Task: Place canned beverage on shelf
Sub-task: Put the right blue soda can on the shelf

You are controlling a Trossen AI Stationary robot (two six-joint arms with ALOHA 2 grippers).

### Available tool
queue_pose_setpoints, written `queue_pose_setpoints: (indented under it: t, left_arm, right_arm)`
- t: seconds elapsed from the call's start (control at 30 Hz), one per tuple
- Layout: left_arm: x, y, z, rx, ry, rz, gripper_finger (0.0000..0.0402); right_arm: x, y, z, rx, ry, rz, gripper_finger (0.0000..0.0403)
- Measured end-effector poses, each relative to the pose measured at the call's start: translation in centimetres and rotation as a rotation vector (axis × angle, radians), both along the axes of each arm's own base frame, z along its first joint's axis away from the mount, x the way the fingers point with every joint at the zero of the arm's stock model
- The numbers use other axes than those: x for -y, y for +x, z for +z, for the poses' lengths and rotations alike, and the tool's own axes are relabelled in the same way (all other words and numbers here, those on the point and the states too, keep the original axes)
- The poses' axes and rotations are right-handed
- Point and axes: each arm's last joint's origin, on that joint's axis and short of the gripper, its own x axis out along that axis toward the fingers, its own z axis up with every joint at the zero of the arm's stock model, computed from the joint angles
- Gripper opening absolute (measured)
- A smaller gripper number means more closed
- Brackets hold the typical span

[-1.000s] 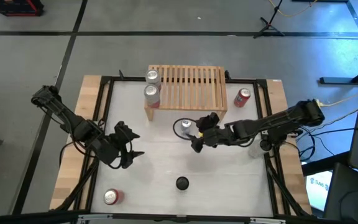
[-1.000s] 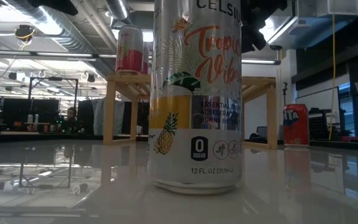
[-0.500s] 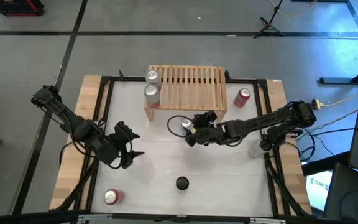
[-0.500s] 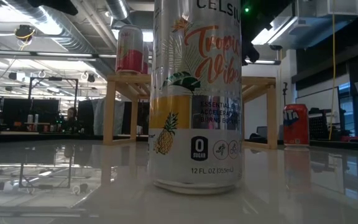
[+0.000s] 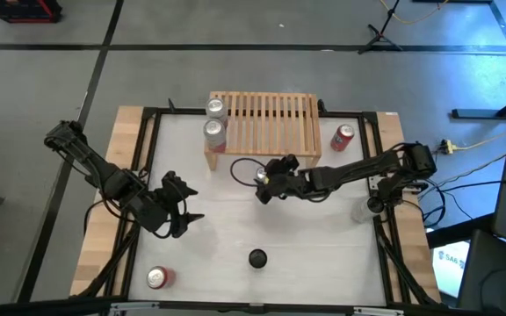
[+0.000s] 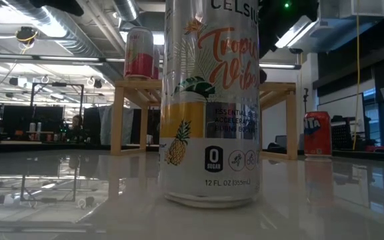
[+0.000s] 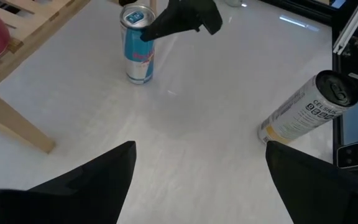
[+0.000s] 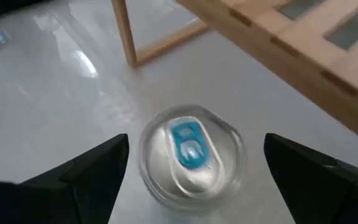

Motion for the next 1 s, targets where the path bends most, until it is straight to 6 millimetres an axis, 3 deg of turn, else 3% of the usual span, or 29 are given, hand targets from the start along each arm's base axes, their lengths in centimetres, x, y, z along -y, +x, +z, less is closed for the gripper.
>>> queue_pose_setpoints:
  t: [0.3, 0.67, 0.73, 0.87, 1.0]
  left_arm:
    - [0.0, 0.0, 0.0, 0.0, -0.001, 0.0, 0.0349]
    - [0.0, 0.0, 0.0, 0.0, 0.0, 0.001, 0.0349]
    - [0.0, 0.0, 0.0, -0.001, -0.001, 0.0, 0.0349]
    - [0.0, 0.0, 0.0, -0.001, -0.002, 0.0, 0.0349]
    - [0.0, 0.0, 0.0, -0.001, -0.003, 0.0, 0.0349]
  right_arm:
    - [-0.2, 0.5, -1.0, -0.013, 0.02, 0.024, 0.0353]
    - [0.0, 0.5, -1.1, -0.02, 0.02, 0.024, 0.0214]
    - [-0.3, 0.5, -0.9, -0.017, 0.047, 0.056, 0.0208]
    - [-1.6, 0.5, 0.5, -0.015, 0.101, 0.17, 0.0208]
    - [-2.8, 0.5, 4.0, 0.018, 0.102, 0.266, 0.0213]
